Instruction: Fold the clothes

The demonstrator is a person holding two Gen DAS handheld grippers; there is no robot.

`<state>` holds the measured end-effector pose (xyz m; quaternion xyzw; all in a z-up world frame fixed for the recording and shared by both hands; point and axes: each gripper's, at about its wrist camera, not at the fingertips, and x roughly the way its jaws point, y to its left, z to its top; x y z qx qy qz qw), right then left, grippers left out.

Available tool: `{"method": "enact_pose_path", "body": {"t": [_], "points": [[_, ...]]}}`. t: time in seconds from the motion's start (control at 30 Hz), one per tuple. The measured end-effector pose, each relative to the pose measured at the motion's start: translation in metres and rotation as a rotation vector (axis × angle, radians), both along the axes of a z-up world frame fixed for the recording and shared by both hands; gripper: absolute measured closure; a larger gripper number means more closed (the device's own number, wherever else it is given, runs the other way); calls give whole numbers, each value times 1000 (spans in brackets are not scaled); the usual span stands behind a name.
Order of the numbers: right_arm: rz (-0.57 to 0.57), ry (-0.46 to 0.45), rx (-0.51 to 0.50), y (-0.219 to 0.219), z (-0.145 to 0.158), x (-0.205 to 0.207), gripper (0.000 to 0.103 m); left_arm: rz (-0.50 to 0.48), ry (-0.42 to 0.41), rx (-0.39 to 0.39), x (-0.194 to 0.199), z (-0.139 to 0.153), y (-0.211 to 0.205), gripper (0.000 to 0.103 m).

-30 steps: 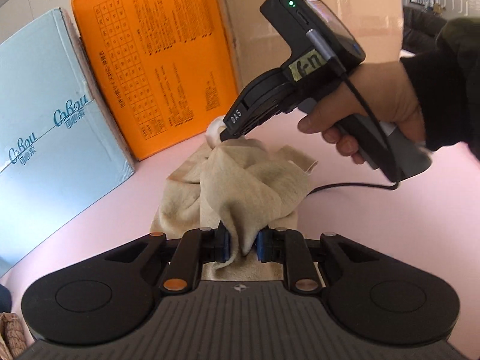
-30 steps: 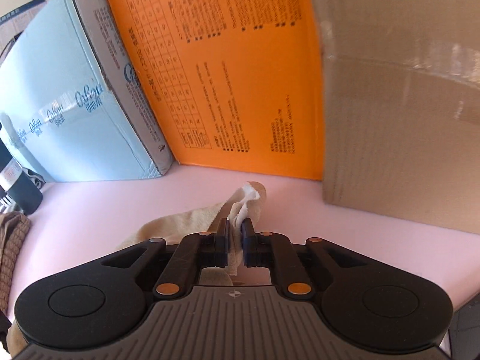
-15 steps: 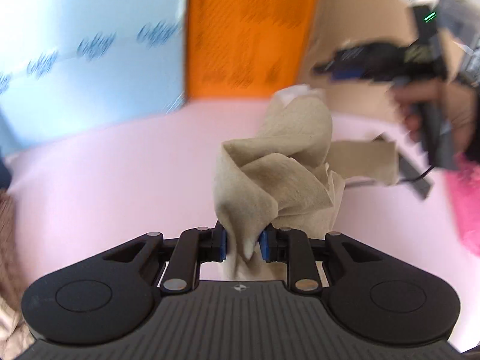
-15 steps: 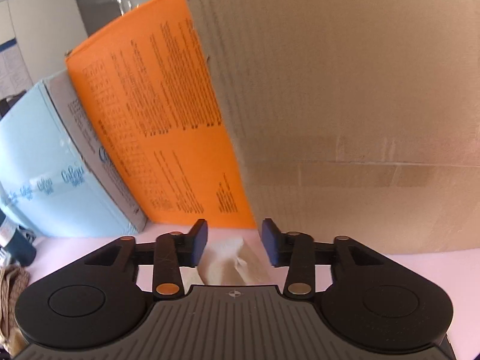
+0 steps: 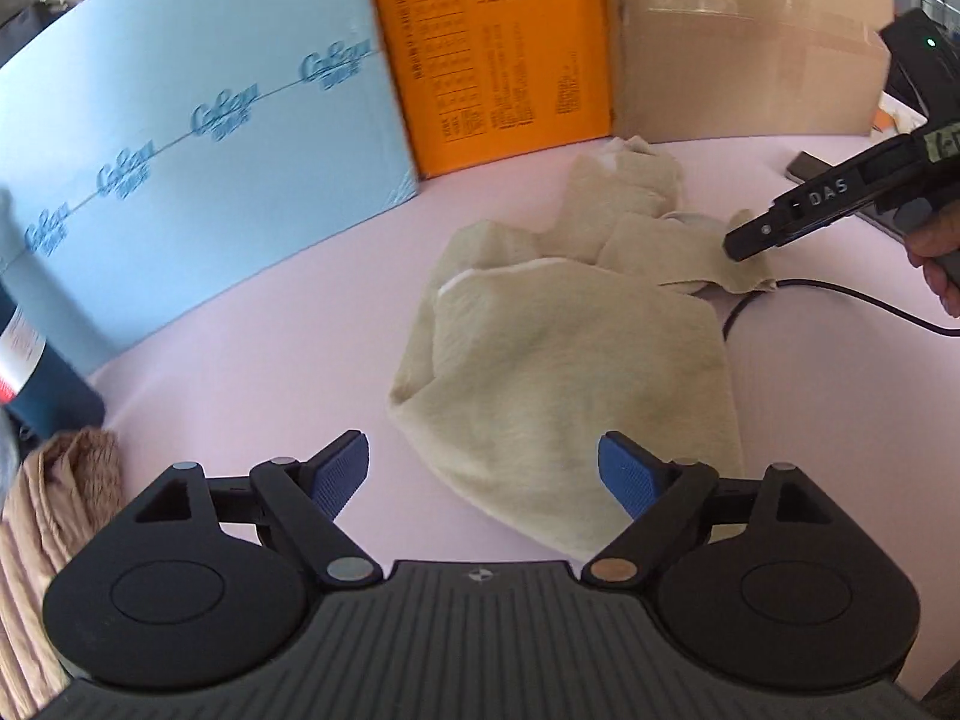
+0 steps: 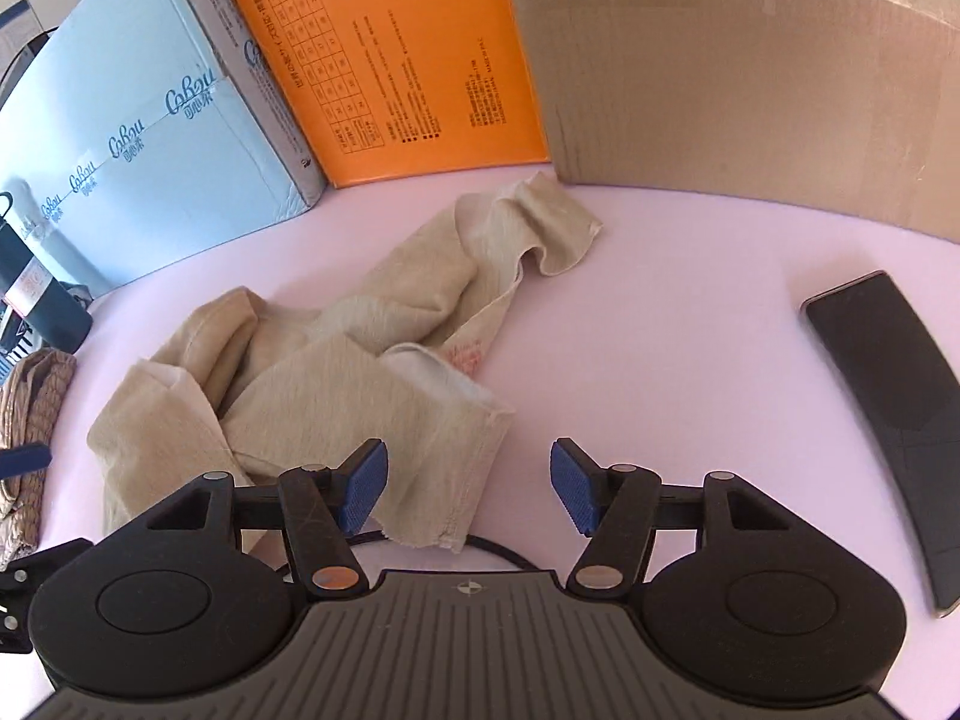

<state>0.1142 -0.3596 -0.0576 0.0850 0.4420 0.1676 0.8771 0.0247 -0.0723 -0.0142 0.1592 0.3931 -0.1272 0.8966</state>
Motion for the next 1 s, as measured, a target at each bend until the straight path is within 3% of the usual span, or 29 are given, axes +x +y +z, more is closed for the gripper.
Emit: {"method": "enact_pose_path", "body": {"t": [0.1, 0.13, 0.17, 0.23, 0.33, 0.47, 0.6, 0.7, 0.73, 0.77, 0.83, 1.0], "points": [[61, -47, -100, 22, -2, -4, 52, -40, 50, 82, 24, -25, -21, 15], [73, -45, -116, 25, -1, -2, 76, -50, 57, 88, 26, -26, -25, 29], [80, -23, -92, 24, 1, 1, 100, -60, 59, 83, 23, -23, -28, 64], [74, 28, 11, 15, 8, 10, 100, -79, 63, 72, 19, -16, -34, 86], [95, 8, 131, 13, 41, 26, 100, -107, 80, 15, 8, 0, -37, 92], [162, -83, 254, 38, 100, 64, 100, -62, 62, -66, -7, 37, -27, 92], [257, -124, 322, 102, 136, 109, 100, 47, 18, -87, -16, 63, -9, 90], [328, -118, 395, 149, 147, 134, 96, 80, 38, -77, -19, 61, 0, 76], [327, -104, 440, 158, 147, 138, 89, 80, 43, -67, -22, 60, 2, 59], [312, -118, 469, 162, 149, 138, 71, 72, 41, -55, -27, 59, 5, 41], [302, -178, 484, 162, 153, 129, 57, 45, 27, -33, -41, 58, 12, 33], [291, -145, 307, 137, 130, 102, 46, 90, 29, 23, -58, 40, 34, 27]]}}
